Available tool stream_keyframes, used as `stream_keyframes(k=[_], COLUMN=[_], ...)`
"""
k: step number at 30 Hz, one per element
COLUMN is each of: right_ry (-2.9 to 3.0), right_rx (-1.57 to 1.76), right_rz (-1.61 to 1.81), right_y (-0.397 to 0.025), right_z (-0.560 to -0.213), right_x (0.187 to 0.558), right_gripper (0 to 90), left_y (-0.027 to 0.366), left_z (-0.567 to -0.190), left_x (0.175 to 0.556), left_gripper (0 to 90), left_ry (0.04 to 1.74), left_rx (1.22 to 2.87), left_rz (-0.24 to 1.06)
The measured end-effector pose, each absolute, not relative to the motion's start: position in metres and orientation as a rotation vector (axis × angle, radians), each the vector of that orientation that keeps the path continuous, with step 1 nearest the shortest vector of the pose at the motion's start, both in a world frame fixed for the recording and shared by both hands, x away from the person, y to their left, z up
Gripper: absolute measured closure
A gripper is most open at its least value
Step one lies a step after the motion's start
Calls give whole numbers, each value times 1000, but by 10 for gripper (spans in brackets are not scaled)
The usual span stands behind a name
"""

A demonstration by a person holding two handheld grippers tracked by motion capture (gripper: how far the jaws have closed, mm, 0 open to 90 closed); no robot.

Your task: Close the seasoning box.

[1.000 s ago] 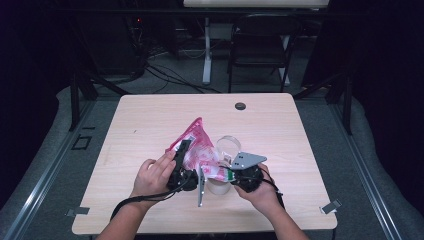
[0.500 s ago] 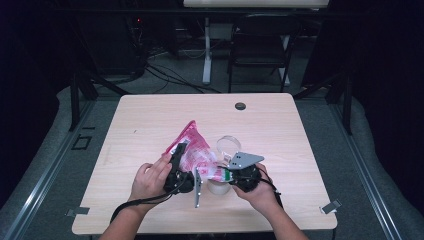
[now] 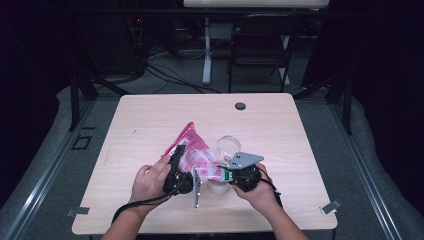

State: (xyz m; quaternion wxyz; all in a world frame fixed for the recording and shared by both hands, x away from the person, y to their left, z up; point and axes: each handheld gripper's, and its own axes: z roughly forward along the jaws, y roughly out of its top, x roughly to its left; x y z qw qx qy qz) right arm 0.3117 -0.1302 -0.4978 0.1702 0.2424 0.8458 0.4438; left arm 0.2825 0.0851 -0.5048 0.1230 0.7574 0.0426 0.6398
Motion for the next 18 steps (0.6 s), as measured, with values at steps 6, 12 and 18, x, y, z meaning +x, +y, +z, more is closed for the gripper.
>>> stream_keyframes(k=[6, 12, 18], right_ry=[2387, 2385, 2381], right_rx=[691, 684, 677], right_rz=[1276, 1282, 1283], right_y=[-132, -131, -131], right_z=[-497, -495, -494], right_x=[312, 311, 310], right_gripper=[900, 900, 900], left_y=[86, 87, 87], left_z=[-510, -513, -517], left_x=[283, 283, 282], left_gripper=[667, 676, 683], left_ry=[141, 168, 197], left_rx=[2229, 2232, 2252], left_rz=[1841, 1815, 1785])
